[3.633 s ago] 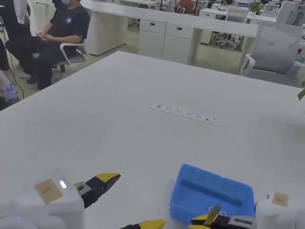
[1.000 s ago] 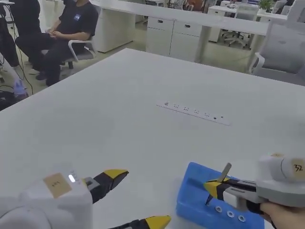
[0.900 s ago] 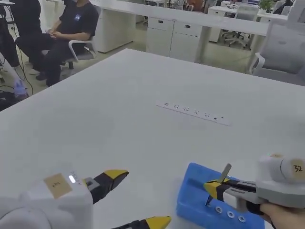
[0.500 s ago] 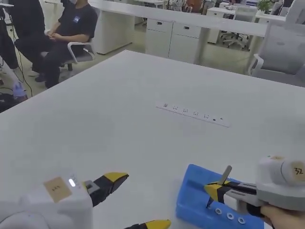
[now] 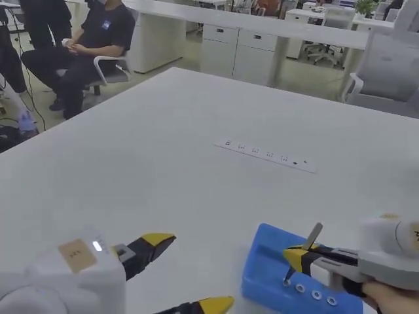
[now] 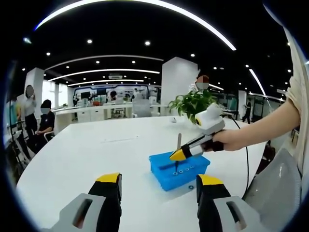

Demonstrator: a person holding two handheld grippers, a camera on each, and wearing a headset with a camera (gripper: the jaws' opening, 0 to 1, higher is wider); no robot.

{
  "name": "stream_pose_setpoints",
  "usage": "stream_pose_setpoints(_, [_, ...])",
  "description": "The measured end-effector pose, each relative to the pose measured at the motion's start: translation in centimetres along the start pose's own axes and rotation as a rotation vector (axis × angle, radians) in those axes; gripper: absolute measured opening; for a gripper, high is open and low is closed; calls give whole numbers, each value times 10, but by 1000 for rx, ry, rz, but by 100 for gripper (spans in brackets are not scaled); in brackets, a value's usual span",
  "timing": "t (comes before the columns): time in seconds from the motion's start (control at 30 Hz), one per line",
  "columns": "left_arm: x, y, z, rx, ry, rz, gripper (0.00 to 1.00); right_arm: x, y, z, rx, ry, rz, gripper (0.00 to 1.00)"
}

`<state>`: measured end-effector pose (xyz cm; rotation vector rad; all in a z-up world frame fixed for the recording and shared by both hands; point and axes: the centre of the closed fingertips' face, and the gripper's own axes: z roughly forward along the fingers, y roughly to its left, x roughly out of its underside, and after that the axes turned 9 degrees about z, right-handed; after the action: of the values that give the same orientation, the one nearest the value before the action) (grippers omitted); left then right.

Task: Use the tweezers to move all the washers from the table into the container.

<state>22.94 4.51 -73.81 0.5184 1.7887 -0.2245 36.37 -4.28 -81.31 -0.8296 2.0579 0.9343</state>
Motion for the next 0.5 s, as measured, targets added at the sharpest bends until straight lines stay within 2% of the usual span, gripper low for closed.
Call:
stream_pose_setpoints(0.3, [0,-2,0,6,1,4,62,-12,18,-21,-19,-92,17,4])
stream_pose_setpoints(0.43, [-3,-2,0,8,-14,-4,63,-17,32,-33,-52,-136,35,4])
stream_pose_setpoints(0.5, [-2,-2,0,8,-7,-2,63,-15,40,-38,-78,-143,40,4])
